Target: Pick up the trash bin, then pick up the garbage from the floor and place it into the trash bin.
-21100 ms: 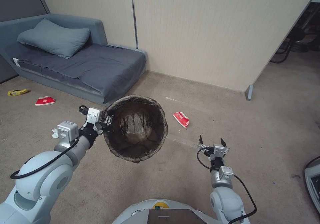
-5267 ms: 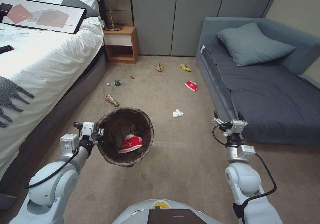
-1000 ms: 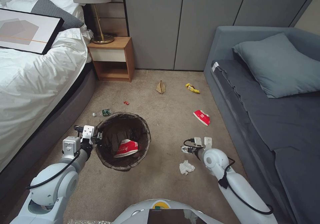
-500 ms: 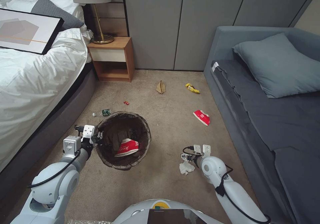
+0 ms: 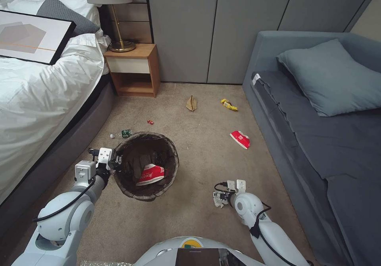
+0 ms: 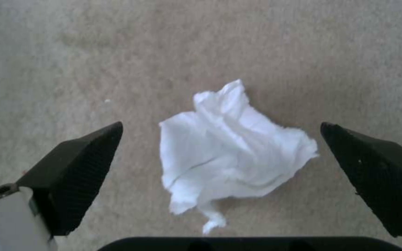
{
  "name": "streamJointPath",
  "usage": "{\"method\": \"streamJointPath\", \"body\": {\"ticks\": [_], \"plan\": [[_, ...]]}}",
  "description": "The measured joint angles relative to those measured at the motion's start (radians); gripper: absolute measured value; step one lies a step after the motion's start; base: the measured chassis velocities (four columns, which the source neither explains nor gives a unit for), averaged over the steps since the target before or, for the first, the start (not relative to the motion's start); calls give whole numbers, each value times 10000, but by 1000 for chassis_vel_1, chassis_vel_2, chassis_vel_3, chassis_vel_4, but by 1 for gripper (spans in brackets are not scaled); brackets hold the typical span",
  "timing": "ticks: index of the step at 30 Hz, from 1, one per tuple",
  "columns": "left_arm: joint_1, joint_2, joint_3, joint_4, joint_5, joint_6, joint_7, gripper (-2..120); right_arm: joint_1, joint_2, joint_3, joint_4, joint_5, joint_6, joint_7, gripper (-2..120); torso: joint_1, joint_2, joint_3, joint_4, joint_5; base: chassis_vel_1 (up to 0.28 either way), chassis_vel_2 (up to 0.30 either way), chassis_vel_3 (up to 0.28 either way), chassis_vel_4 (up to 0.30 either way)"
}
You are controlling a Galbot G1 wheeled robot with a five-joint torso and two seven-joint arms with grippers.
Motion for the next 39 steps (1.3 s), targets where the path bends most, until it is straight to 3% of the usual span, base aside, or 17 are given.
{"method": "streamJointPath", "body": {"ticks": [33, 39], "plan": [[-54, 36, -50, 54, -19, -60, 47, 0, 357, 363, 39, -1474, -926, 564, -639, 100, 0, 1, -1, -2, -6, 0, 0, 0, 0], [-56, 43, -51, 54, -25, -65, 54, 0, 322, 405, 17, -1562, -1062, 564, -680, 96, -1, 2, -1, -6, -8, 0, 0, 0, 0]]}}
